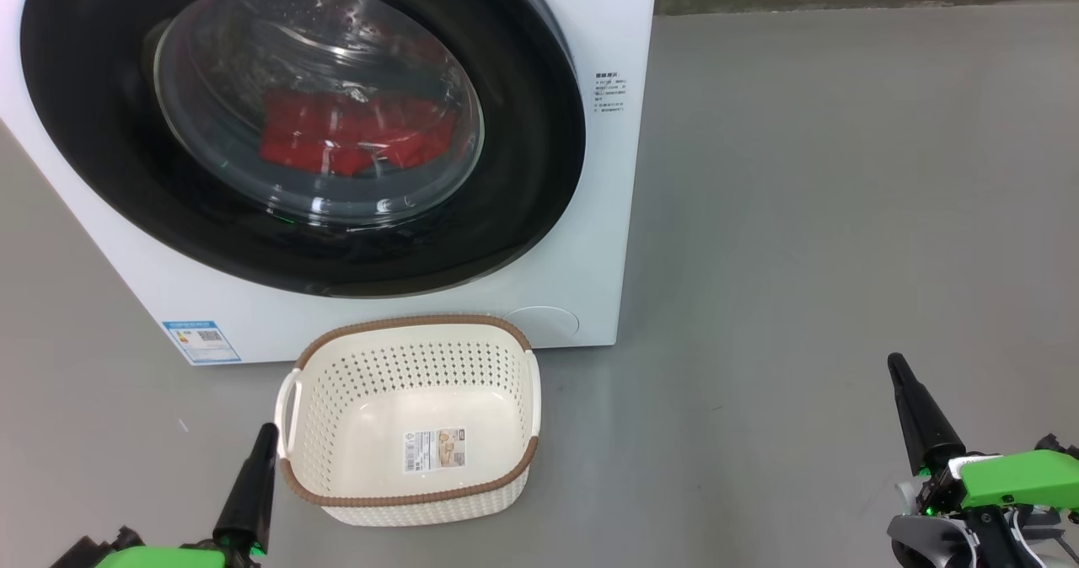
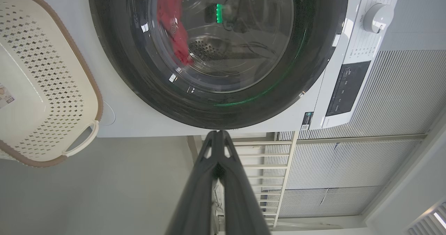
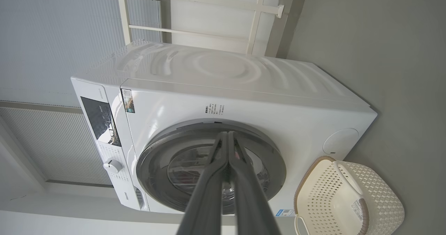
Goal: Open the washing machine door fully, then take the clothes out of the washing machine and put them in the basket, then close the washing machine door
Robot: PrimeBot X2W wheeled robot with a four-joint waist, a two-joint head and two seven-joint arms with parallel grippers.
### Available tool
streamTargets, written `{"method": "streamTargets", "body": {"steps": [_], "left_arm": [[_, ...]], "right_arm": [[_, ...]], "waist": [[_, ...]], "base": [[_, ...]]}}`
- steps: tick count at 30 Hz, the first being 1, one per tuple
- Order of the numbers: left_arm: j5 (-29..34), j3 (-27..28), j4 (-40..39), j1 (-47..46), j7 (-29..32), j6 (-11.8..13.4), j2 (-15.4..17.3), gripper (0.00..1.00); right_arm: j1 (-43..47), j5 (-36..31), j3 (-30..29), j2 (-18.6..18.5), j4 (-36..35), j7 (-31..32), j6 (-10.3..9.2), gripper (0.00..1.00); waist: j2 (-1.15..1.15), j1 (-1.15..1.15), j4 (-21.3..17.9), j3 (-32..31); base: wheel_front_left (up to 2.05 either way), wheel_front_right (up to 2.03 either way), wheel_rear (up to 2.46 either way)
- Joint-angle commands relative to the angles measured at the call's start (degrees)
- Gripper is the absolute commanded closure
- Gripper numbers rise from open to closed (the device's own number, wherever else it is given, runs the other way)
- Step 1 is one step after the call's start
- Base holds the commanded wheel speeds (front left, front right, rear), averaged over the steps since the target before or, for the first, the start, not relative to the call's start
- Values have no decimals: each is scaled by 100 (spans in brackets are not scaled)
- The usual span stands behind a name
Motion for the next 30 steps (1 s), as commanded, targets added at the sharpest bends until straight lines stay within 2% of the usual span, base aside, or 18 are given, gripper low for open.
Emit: {"method": "streamTargets", "body": {"steps": [1, 8, 13, 15, 30], "left_arm": [[0, 0, 0, 0, 0, 0, 0, 0], [20, -13, 197, 150, -38, 6, -83, 0], [117, -32, 124, 167, -123, 4, -76, 0], [196, -29, 88, 179, -157, 3, -73, 0], [1428, -69, -159, 239, -412, -2, -50, 0]], "right_arm": [[0, 0, 0, 0, 0, 0, 0, 0], [151, -2, 49, 81, 217, -38, 0, 0], [167, -73, 108, 64, 164, -122, 0, 0], [176, -139, 140, 42, 145, -158, 0, 0], [192, -1035, 320, -63, 26, -415, -1, 0]], "waist": [[0, 0, 0, 0], [0, 1, 0, 5], [0, 13, 5, -8], [0, 6, 7, -4], [0, 0, 18, 29]], "base": [[0, 0, 0], [0, 0, 0], [0, 0, 0], [0, 0, 0], [0, 0, 0]]}}
